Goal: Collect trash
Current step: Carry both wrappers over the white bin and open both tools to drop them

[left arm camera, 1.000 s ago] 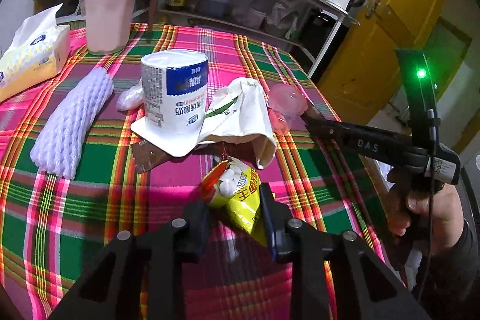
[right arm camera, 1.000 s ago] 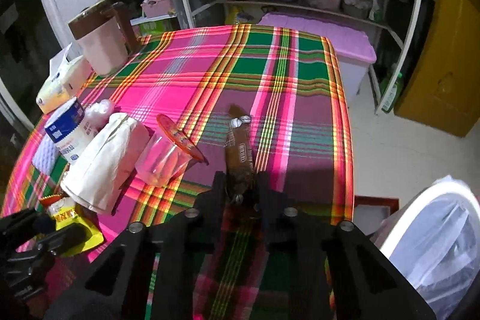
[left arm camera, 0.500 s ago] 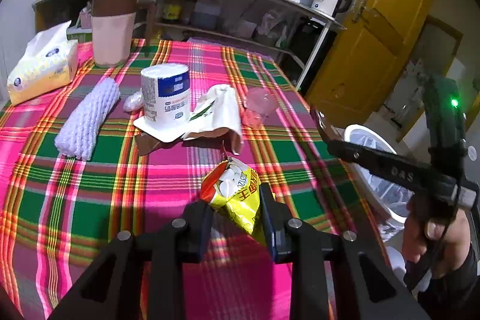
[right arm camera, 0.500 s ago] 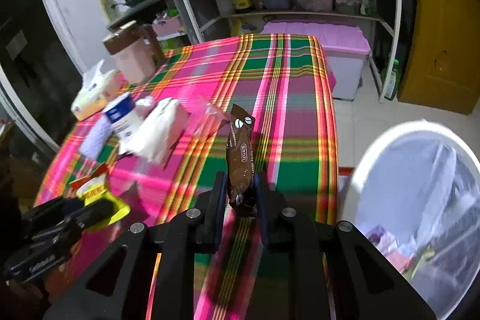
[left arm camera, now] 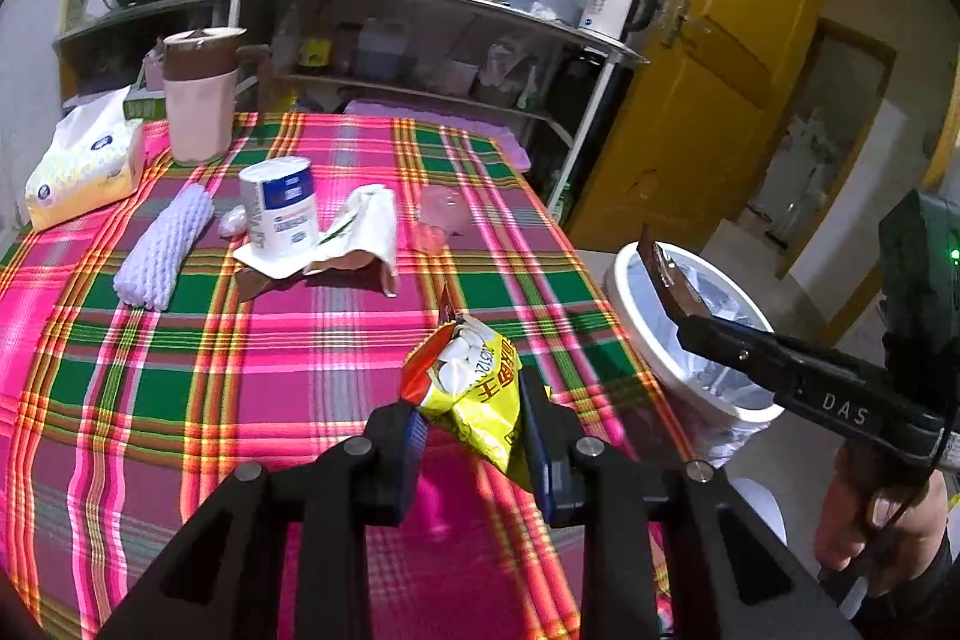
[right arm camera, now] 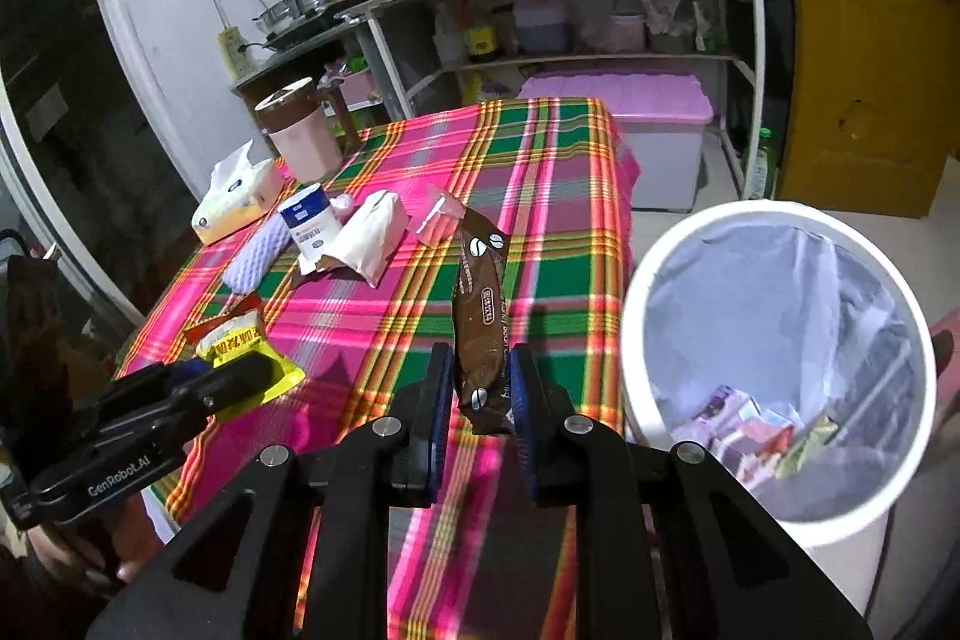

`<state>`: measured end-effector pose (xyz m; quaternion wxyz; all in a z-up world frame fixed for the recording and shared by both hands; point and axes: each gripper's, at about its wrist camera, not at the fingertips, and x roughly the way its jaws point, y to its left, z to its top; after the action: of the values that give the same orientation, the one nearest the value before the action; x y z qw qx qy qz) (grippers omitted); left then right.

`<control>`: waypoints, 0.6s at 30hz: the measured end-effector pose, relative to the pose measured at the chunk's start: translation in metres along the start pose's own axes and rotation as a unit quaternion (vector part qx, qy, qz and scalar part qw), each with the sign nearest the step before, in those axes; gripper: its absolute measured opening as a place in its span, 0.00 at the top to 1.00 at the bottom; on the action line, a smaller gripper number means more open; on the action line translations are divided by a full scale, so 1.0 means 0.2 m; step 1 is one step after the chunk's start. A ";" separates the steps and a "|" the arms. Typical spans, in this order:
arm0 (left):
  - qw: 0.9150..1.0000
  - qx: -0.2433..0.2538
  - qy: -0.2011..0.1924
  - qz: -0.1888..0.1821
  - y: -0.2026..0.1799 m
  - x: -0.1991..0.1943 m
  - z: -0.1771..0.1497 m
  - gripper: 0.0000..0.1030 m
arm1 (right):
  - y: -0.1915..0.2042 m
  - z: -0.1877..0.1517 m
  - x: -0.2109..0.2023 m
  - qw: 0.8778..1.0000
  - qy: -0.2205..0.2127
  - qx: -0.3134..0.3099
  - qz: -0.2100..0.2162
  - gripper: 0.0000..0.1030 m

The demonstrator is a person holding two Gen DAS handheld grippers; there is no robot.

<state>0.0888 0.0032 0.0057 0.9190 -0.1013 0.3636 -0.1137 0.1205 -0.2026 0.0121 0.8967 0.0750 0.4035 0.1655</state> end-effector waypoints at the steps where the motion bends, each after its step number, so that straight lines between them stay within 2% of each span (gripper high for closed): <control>1: 1.000 0.003 -0.001 -0.002 -0.01 -0.01 0.00 0.71 | 0.00 -0.01 -0.01 1.000 -0.002 0.002 -0.001 0.81; 10: 1.000 0.026 0.000 -0.015 -0.16 -0.01 0.01 0.71 | -0.10 -0.06 -0.12 1.000 -0.016 0.022 -0.012 0.81; 18: 0.998 0.046 0.006 -0.028 -0.28 0.09 0.04 0.71 | -0.23 -0.09 -0.18 0.998 -0.024 0.047 -0.032 0.81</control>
<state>0.0996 -0.0533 0.0153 0.9169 -0.0681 0.3605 -0.1571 0.0961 -0.2590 0.0125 0.9063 0.1081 0.3918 0.1160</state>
